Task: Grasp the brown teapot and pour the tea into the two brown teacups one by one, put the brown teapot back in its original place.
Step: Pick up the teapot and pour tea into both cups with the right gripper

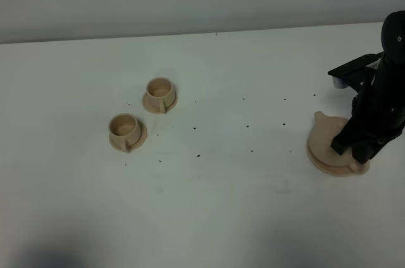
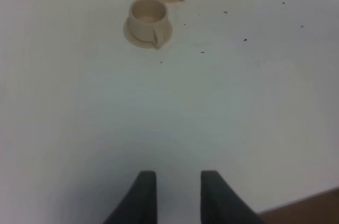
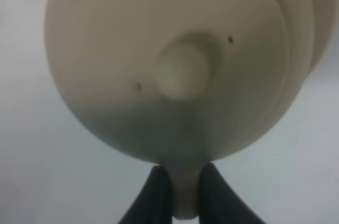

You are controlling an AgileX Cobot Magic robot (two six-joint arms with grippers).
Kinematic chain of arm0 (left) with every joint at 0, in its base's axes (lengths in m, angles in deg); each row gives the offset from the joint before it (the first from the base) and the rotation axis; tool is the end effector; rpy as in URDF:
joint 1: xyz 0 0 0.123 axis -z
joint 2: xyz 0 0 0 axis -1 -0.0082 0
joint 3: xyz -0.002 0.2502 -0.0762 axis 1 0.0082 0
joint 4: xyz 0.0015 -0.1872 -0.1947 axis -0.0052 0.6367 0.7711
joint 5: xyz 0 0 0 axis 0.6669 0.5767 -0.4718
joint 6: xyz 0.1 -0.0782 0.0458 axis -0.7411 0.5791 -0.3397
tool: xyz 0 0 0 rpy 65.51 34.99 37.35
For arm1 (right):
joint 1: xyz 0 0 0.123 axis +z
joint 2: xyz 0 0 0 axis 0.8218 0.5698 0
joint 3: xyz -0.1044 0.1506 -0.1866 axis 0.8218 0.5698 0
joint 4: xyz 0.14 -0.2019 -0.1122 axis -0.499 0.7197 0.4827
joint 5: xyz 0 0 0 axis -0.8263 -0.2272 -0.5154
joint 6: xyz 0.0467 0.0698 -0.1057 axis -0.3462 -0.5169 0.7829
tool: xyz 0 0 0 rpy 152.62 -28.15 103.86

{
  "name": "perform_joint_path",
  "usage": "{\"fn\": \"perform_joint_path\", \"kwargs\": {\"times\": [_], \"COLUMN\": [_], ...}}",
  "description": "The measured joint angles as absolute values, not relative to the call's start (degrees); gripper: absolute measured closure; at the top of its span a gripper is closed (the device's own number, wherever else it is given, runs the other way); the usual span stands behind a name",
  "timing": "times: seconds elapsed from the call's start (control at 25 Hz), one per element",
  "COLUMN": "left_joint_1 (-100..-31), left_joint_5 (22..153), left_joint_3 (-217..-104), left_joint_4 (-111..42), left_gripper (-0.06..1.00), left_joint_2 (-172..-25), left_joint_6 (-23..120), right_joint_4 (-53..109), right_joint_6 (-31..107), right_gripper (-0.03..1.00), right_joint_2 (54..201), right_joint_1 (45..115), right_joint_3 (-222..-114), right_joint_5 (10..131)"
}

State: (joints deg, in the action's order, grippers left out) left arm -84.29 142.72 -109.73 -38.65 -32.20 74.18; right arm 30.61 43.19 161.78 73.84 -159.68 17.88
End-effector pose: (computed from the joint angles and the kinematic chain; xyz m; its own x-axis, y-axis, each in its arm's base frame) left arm 0.0899 -0.0268 0.2624 -0.5087 0.1096 -0.8539 0.2390 0.9708 -0.0177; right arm 0.3289 0.1224 0.1020 -0.7213 -0.6926 0.0065 -0.6890 0.7184 0.0954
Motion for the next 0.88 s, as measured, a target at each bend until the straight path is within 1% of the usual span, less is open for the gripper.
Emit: {"fn": "perform_joint_path", "kwargs": {"times": [0.12,0.2,0.4,0.52,0.72,0.88], "left_joint_1": [-84.29,-84.29,-84.29,-84.29,-84.29,-84.29], "left_joint_5": [142.72,142.72,142.72,142.72,142.72,142.72], "left_joint_3": [-109.73,-109.73,-109.73,-109.73,-109.73,-109.73], "left_joint_4": [-38.65,-38.65,-38.65,-38.65,-38.65,-38.65], "left_gripper": [0.72,0.72,0.72,0.72,0.72,0.72], "left_joint_2": [-32.20,-32.20,-32.20,-32.20,-32.20,-32.20], "left_joint_6": [74.18,74.18,74.18,74.18,74.18,74.18], "right_joint_4": [29.45,28.69,29.51,31.78,34.92,36.05], "right_joint_6": [57.90,65.14,81.68,88.80,90.16,84.55], "right_gripper": [0.86,0.86,0.86,0.86,0.86,0.86], "right_joint_2": [161.78,161.78,161.78,161.78,161.78,161.78], "right_joint_1": [74.37,74.80,76.42,77.15,77.20,77.20], "right_joint_3": [-159.68,-159.68,-159.68,-159.68,-159.68,-159.83], "right_joint_5": [16.12,15.94,15.93,16.38,16.75,17.46]}}
